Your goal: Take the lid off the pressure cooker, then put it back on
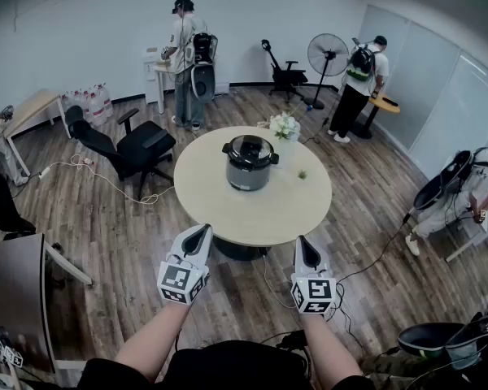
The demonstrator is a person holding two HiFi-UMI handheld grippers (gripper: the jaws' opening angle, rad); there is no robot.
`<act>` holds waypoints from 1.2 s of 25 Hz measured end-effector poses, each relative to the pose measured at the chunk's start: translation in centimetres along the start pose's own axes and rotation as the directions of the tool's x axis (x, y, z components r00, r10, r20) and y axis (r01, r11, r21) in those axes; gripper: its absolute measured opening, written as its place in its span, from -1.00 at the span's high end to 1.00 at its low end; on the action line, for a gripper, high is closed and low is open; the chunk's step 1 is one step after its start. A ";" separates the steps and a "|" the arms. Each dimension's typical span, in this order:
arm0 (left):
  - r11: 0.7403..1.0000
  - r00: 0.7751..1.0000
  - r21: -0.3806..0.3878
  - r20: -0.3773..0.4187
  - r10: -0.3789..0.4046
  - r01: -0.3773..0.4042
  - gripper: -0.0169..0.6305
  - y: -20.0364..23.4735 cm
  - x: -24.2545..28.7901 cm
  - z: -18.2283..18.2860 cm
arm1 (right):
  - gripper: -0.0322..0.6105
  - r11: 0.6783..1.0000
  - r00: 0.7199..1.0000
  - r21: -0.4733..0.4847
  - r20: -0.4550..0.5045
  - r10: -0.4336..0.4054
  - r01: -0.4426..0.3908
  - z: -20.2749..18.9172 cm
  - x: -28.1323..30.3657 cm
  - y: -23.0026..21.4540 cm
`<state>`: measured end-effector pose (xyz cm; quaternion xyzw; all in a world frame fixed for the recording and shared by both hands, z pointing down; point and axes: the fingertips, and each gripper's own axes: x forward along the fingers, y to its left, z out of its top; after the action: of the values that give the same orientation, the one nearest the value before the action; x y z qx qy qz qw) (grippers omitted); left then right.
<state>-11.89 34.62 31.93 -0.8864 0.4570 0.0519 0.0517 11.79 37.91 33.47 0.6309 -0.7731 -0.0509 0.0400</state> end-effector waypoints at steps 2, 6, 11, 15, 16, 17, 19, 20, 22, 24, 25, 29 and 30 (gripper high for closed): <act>1.000 1.000 0.005 -0.005 0.005 -0.005 0.95 -0.1 0.1 -0.1 | 0.88 1.000 1.000 0.000 0.000 0.003 -0.003 0.0 0.1 -0.1; 1.000 1.000 0.001 -0.007 0.008 -0.008 0.95 -0.3 -0.1 0.0 | 0.88 1.000 1.000 -0.003 -0.011 0.009 -0.009 -0.3 -0.2 0.2; 1.000 1.000 0.005 -0.005 0.006 -0.006 0.95 -0.9 -0.7 0.4 | 0.88 0.999 0.999 0.026 0.005 0.047 -0.047 -0.1 -0.9 0.7; 1.000 1.000 -0.005 -0.009 0.011 -0.011 0.95 -1.2 -1.1 -0.1 | 0.87 0.995 0.997 0.050 -0.004 0.083 -0.083 -0.7 -1.2 0.9; 1.000 1.000 -0.006 -0.013 0.013 -0.013 0.95 -1.2 -1.1 -0.2 | 0.88 0.994 0.995 0.053 -0.004 0.098 -0.098 -0.9 -1.1 1.1; 1.000 1.000 -0.008 -0.017 0.015 -0.015 0.95 -1.2 -1.1 -0.5 | 0.87 0.990 0.992 0.064 0.007 0.127 -0.127 -0.9 -1.0 1.4; 1.000 0.999 -0.011 -0.026 0.020 -0.020 0.95 -1.3 -1.1 -0.9 | 0.16 0.971 0.978 0.121 0.049 0.203 -0.208 -0.7 -0.7 2.2; 1.000 0.999 -0.012 -0.028 0.024 -0.024 0.95 -1.3 -1.1 -1.0 | -0.96 0.960 0.971 0.151 0.059 0.231 -0.237 -0.5 -0.4 2.5; 0.999 0.999 -0.015 -0.031 0.037 -0.037 0.95 -1.2 -1.2 -1.1 | -0.96 0.952 0.965 0.160 0.047 0.259 -0.263 -0.3 -0.1 2.8; 0.999 0.999 -0.017 -0.034 0.037 -0.037 0.95 -1.3 -1.2 -1.5 | -0.96 0.955 0.965 0.139 0.023 0.263 -0.263 -0.6 0.1 2.7; 1.000 0.999 -0.018 -0.036 0.020 -0.021 0.95 -1.6 -0.9 -1.9 | -0.96 0.954 0.965 0.145 0.020 0.262 -0.262 -0.8 0.2 2.4; 0.996 0.994 -0.039 -0.067 -0.086 0.084 -0.87 -3.8 1.6 -4.3 | -0.96 0.949 0.967 0.183 0.036 0.253 -0.255 -1.0 0.4 0.3; 0.995 0.993 -0.031 -0.078 -0.092 0.090 -0.87 -4.1 2.0 -4.6 | -0.96 0.950 0.967 0.182 0.039 0.253 -0.255 -1.0 0.5 -0.1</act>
<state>-7.17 34.79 36.41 -0.9084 0.4169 0.0205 0.0235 11.94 37.38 34.42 0.5268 -0.8495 0.0221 -0.0184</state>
